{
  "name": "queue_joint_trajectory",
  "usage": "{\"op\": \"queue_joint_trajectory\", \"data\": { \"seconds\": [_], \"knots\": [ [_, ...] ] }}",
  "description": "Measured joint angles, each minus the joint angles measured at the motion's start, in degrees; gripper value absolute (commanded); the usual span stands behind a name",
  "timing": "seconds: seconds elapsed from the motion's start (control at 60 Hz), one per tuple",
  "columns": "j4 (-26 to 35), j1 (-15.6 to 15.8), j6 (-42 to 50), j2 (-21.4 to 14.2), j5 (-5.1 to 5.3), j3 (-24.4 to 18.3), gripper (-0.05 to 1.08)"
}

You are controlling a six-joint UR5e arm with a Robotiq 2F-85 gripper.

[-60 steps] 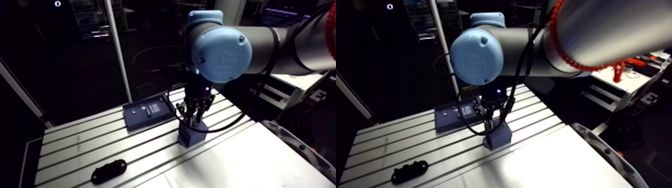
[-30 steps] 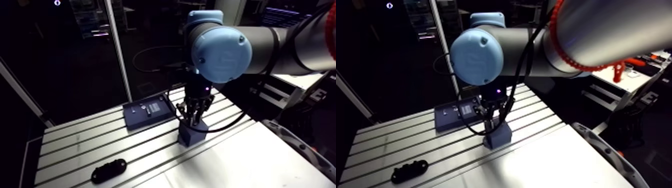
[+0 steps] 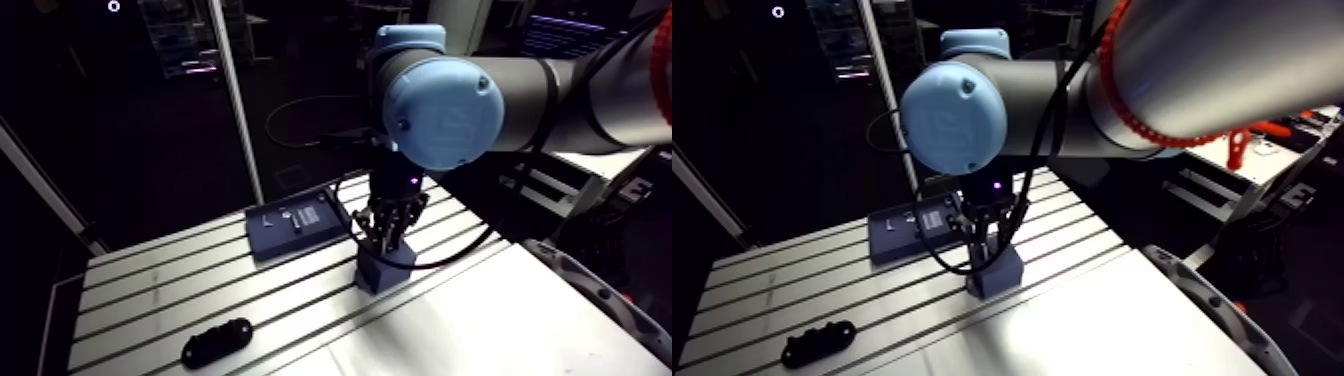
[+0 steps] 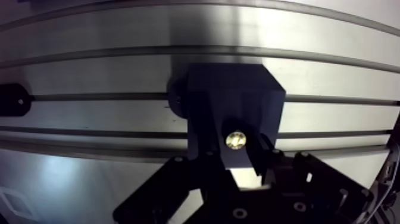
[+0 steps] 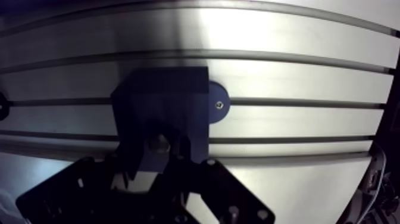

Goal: Pick up the M10 bolt and insert it into the hex recess until seated.

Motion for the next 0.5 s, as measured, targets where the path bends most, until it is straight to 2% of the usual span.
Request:
{"op": "queue_joint_trajectory", "data": {
  "seconds": [0.5],
  "knots": [
    [-0.02,0.06,0.0,-0.02,0.02,-0.2,0.61]
  ]
}}
